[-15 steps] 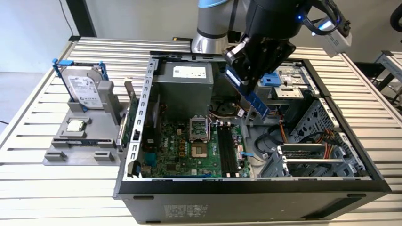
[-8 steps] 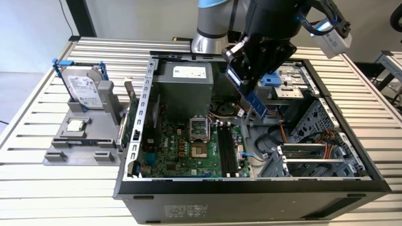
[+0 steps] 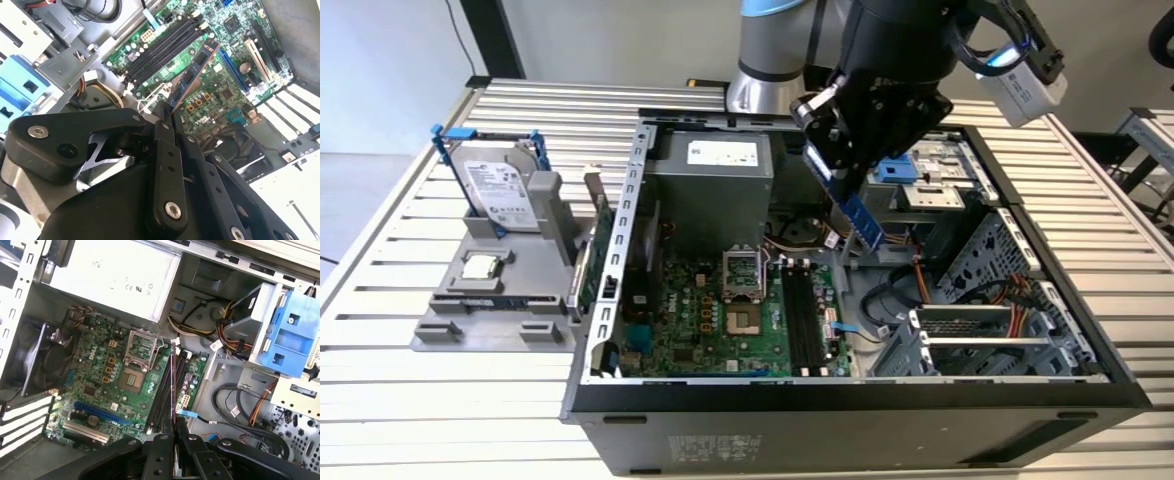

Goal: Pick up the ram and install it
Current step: 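Insert the ram into the slot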

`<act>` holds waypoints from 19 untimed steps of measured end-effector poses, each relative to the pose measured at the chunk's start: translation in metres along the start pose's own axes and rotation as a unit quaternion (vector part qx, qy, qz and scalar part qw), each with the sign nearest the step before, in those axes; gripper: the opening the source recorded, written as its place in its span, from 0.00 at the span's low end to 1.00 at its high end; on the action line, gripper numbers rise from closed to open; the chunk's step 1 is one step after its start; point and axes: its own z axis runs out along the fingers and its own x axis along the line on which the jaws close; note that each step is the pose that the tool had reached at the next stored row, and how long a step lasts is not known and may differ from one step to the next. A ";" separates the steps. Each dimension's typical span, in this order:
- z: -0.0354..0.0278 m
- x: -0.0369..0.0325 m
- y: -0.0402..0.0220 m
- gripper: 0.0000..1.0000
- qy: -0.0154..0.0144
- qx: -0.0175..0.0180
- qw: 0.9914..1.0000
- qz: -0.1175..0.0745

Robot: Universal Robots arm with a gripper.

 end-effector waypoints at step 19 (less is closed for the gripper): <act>0.0074 -0.0002 -0.0002 0.00 -0.003 -0.005 0.994 0.109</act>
